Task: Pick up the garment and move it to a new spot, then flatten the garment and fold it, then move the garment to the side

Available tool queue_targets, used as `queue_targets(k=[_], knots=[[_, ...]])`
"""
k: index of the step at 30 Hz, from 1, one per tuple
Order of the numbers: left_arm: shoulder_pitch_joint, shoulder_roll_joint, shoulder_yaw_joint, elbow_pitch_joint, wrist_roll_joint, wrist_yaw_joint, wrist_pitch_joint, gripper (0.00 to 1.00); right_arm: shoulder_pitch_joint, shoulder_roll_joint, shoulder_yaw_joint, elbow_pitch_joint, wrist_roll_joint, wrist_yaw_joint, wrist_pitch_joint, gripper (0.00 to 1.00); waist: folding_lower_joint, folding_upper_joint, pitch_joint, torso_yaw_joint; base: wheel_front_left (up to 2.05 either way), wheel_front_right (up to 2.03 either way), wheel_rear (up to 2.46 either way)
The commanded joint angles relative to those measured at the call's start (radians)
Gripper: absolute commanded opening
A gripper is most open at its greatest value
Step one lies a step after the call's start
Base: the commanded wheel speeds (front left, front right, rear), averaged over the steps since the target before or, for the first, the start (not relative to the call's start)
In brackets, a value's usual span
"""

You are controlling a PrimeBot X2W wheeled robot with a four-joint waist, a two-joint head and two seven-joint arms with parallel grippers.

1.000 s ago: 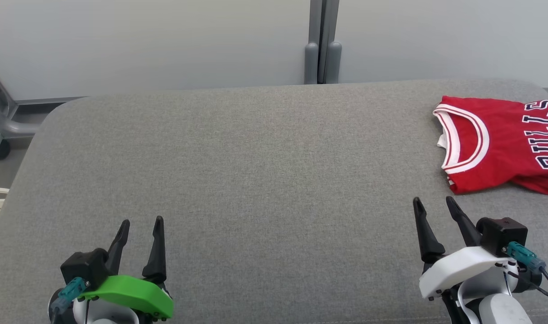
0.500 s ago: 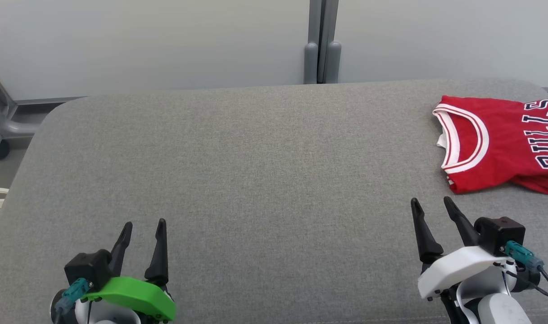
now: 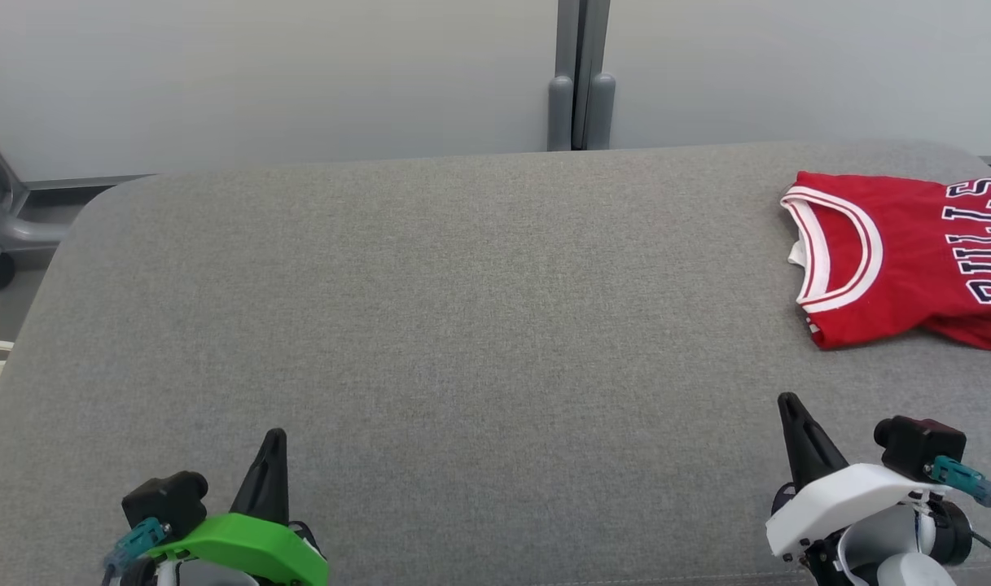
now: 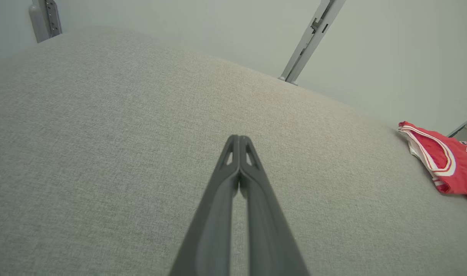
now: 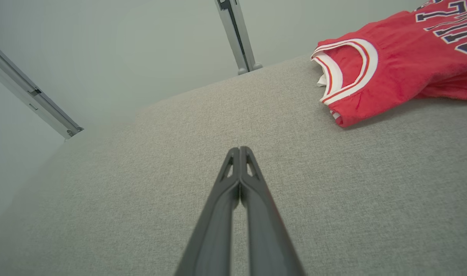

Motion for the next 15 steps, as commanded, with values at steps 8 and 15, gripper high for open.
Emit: queue_targets(k=[8,15], knots=[[-0.028,-0.029,0.063,-0.015,-0.101,-0.032,0.029,0.0,-0.031,-0.003,-0.031,-0.004,0.155,0.0,0.024,0.0,0.0,0.0,0.002,-0.003,0.0,0.0,0.0],[-0.035,-0.052,0.102,-0.014,-0.172,-0.055,0.052,0.0,-0.039,-0.003,-0.052,0.004,0.266,0.0,0.042,0.0,0.0,0.0,0.003,-0.005,0.0,0.0,0.0]])
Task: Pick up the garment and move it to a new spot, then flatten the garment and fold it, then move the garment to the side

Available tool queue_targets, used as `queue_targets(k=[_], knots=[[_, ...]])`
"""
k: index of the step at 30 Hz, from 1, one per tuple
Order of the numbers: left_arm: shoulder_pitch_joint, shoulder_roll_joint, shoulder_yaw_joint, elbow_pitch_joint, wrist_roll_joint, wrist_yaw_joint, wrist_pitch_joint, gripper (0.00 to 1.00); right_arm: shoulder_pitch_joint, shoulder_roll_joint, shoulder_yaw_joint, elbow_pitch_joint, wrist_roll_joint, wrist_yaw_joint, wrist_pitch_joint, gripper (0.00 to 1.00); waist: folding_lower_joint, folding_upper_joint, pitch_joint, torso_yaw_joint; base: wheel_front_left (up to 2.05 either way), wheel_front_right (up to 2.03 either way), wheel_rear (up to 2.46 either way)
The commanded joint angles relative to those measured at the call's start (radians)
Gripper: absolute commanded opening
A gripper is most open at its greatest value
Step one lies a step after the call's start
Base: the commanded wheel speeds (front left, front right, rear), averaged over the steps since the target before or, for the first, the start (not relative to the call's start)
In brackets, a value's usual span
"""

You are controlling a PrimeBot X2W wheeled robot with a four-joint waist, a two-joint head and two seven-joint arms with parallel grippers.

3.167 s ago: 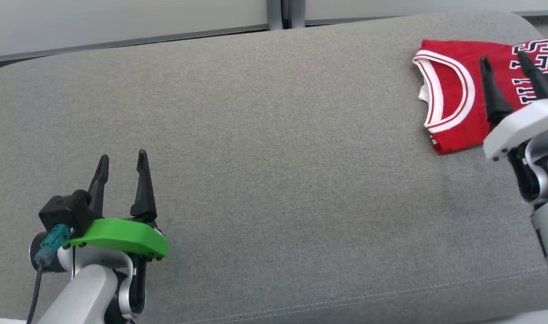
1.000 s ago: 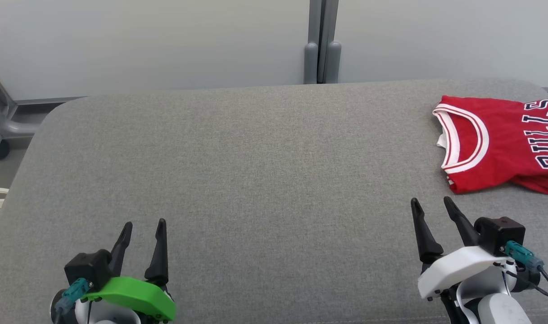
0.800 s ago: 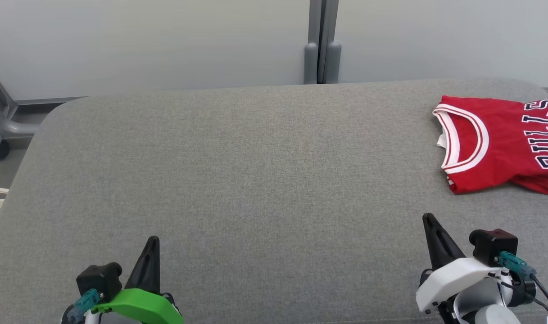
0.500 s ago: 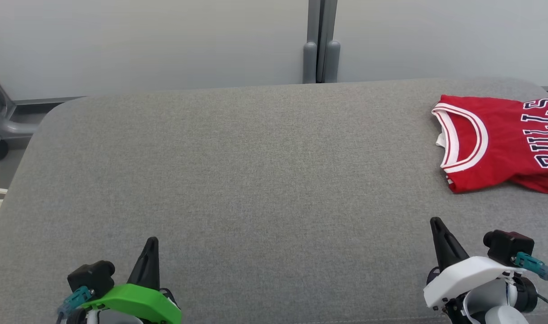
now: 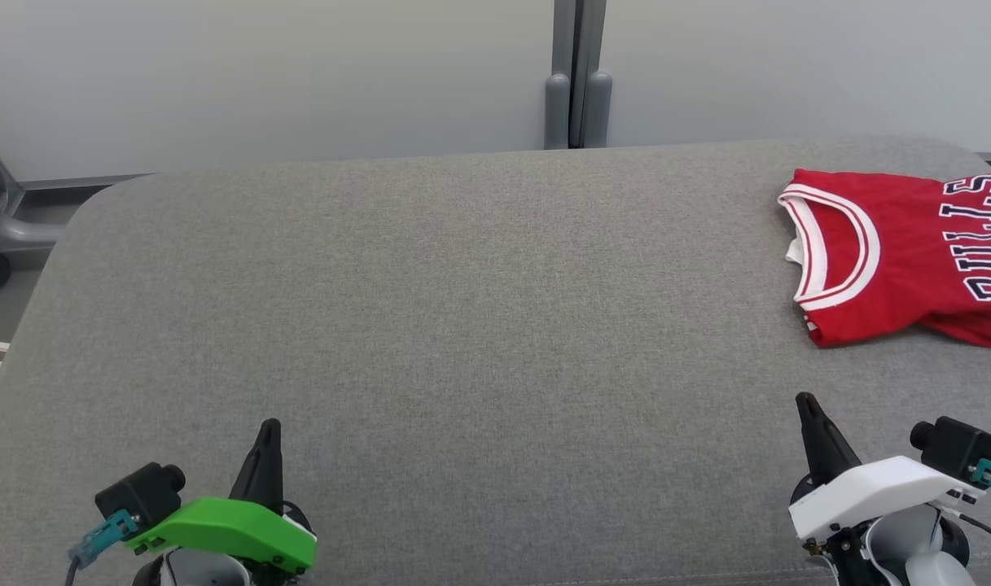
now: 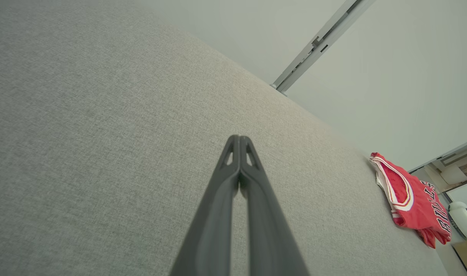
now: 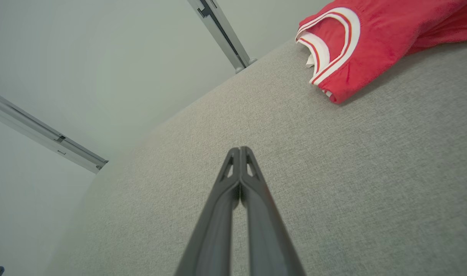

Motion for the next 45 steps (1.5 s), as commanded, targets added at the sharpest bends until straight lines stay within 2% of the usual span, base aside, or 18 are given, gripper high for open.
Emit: queue_targets(k=[1,20,45], knots=[[-0.033,-0.002,0.021,-0.013,-0.021,-0.009,0.005,0.0,-0.031,-0.003,-0.009,-0.009,0.032,0.0,0.007,0.0,0.0,0.0,0.0,0.0,0.0,0.0,0.0],[-0.048,-0.061,0.116,-0.011,-0.197,-0.064,0.061,0.0,-0.051,-0.005,-0.061,0.012,0.302,0.0,0.051,0.0,0.0,0.0,0.005,-0.007,0.0,0.0,0.0],[-0.06,-0.117,0.208,-0.008,-0.365,-0.117,0.114,0.0,-0.068,-0.007,-0.112,0.034,0.56,0.0,0.095,0.0,0.0,0.0,0.01,-0.016,0.0,0.0,0.0]])
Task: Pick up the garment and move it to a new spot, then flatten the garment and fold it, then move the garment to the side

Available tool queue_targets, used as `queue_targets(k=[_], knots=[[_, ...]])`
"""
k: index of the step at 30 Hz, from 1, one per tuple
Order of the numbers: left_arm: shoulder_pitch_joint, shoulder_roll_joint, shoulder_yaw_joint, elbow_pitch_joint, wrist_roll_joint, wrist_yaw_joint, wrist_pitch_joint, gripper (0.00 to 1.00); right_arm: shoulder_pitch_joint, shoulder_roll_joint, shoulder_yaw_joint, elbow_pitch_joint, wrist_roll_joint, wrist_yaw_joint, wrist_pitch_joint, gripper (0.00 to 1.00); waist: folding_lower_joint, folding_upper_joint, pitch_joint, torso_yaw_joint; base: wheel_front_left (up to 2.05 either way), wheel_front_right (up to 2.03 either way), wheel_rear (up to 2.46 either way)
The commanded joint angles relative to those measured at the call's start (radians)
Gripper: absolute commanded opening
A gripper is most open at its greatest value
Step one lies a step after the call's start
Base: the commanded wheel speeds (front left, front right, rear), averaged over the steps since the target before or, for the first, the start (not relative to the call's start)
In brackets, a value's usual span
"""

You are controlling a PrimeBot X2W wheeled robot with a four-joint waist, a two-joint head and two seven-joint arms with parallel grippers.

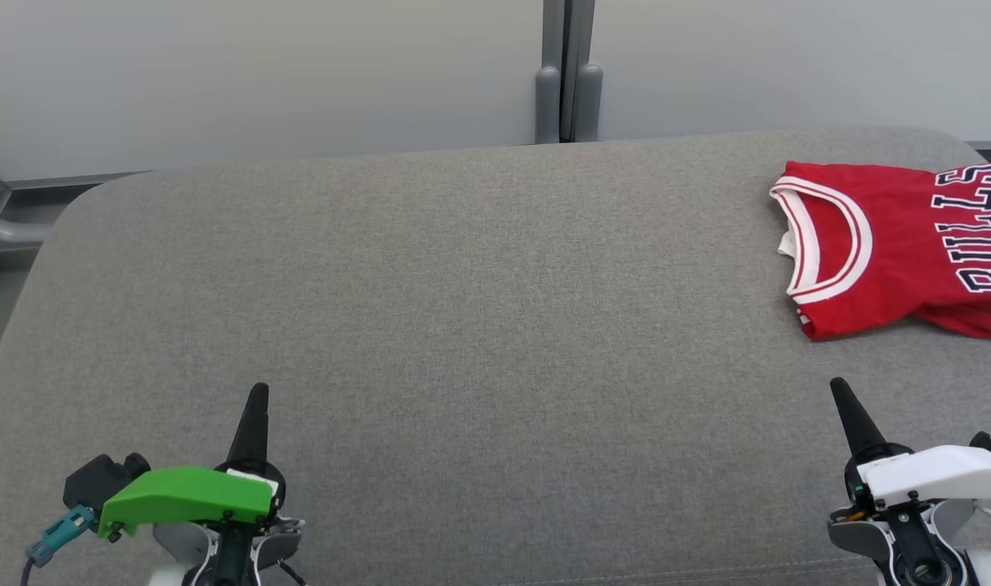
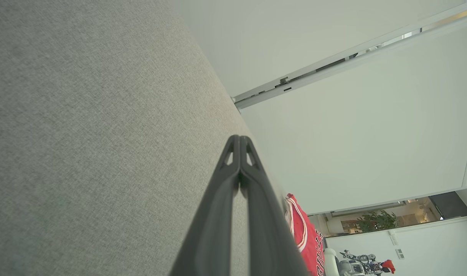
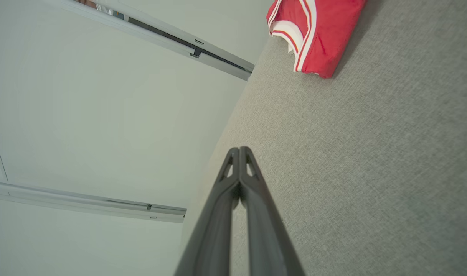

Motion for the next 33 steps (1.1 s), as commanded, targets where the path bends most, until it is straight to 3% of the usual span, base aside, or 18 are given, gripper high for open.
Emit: queue_targets(k=[1,33], knots=[[-0.027,-0.001,0.015,-0.009,-0.022,-0.01,0.004,0.0,-0.023,-0.006,-0.008,-0.004,0.026,0.0,0.006,0.0,0.0,0.0,0.0,-0.001,0.0,0.0,0.0],[-0.037,-0.059,0.107,-0.006,-0.191,-0.063,0.059,0.0,-0.04,-0.007,-0.059,0.019,0.288,0.001,0.05,0.0,0.0,0.0,0.008,-0.011,0.0,0.0,0.0]])
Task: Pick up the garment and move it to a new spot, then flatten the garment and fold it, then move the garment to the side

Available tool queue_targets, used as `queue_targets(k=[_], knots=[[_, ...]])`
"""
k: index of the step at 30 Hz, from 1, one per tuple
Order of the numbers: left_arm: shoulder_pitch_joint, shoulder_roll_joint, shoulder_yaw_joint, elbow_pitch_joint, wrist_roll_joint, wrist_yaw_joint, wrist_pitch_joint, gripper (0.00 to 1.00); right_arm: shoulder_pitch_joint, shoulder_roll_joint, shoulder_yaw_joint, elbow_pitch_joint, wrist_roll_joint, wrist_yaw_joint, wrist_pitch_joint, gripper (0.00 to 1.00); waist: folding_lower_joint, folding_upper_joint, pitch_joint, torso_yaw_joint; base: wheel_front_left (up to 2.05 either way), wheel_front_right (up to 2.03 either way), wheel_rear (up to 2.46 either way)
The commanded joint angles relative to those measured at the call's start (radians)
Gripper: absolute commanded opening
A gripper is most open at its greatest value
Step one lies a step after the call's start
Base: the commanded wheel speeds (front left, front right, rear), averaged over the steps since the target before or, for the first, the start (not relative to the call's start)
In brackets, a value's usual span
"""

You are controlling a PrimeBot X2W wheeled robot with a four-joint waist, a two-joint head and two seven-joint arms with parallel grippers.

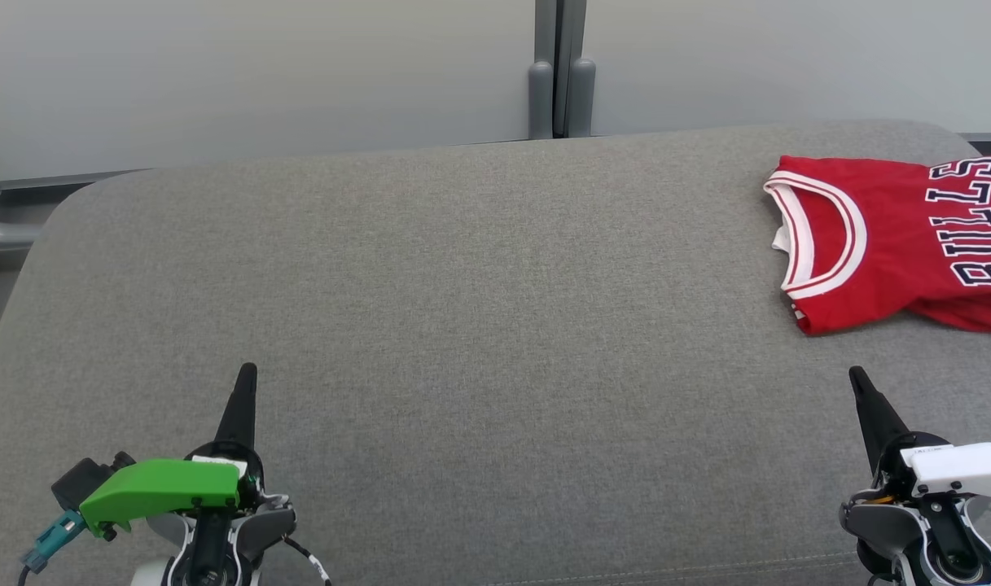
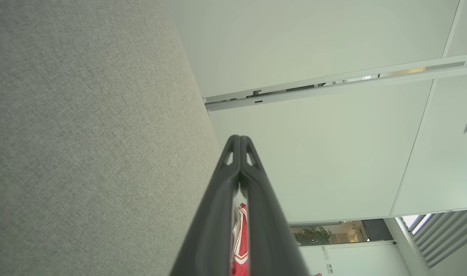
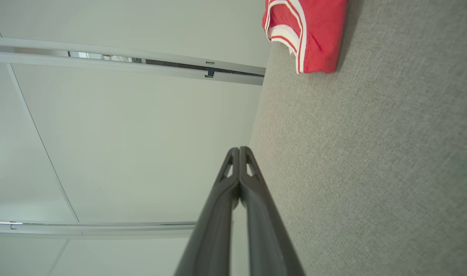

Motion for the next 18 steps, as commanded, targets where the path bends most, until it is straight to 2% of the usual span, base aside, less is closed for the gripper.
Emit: queue_targets(k=[1,18], knots=[[-0.018,-0.001,0.008,-0.006,-0.015,-0.01,0.007,0.0,-0.016,-0.005,-0.006,0.0,0.02,0.001,0.003,0.0,0.0,-0.0001,0.0,0.0,0.0,0.0,0.0],[-0.024,-0.027,0.049,-0.004,-0.092,-0.033,0.03,0.0,-0.023,-0.006,-0.028,0.011,0.136,0.001,0.025,0.0,0.0,-0.0001,0.004,-0.006,0.0,0.0,0.0]])
